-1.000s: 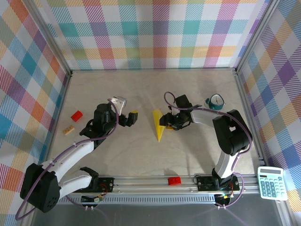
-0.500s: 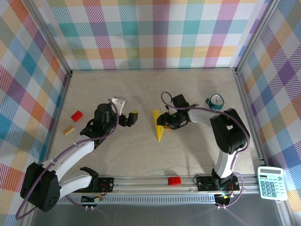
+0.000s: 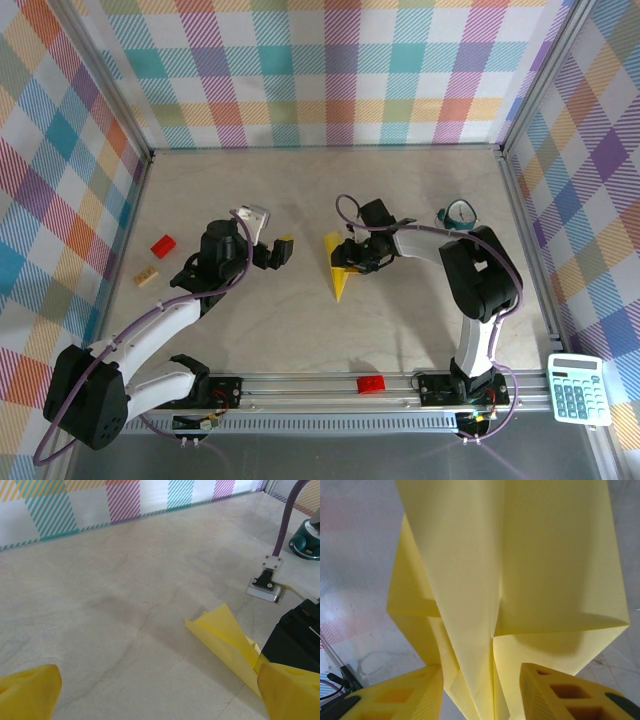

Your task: Fold a paper plane with a square sheet of paper (fold left side to right side)

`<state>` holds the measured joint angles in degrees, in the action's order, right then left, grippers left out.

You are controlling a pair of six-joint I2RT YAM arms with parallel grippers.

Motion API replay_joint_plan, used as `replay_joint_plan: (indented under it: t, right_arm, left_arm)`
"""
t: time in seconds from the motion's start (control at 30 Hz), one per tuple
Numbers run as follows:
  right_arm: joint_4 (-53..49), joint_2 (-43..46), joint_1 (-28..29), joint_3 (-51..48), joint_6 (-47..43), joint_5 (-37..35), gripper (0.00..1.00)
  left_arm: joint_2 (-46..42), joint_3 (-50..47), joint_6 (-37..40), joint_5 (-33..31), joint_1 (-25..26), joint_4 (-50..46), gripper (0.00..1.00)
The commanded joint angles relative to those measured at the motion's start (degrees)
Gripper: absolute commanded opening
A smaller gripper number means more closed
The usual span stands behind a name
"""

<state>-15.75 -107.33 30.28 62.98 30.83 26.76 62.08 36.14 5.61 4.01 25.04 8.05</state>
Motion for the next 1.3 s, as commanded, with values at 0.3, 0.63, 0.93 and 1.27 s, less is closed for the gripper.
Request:
replay_joint_plan:
  t: [0.3,0.63,0.93,1.27]
  right_arm:
    - [-5.0,-1.8,1.9,3.4,-1.5,-4.0,0.32]
    - [-11.7,-5.1,5.4,9.5,-1.1,-10.1,0.26]
    - [-16.5,-8.1,8.4,14.2,-0.5,-15.0,0.2]
    - [-20.2,-6.2,8.6,16.9,-2.0,-17.4,0.04]
  left_arm:
    - [0.3,0.1,-0.3,1.1,-0.6,0.6,1.0]
    - [0.5,0.2,-0.3,1.2,-0.5,0.4,1.0]
    - [0.6,0.4,-0.5,1.4,-0.5,0.1,1.0]
    - [0.5,0.4,-0.5,1.4,-0.5,0.1,1.0]
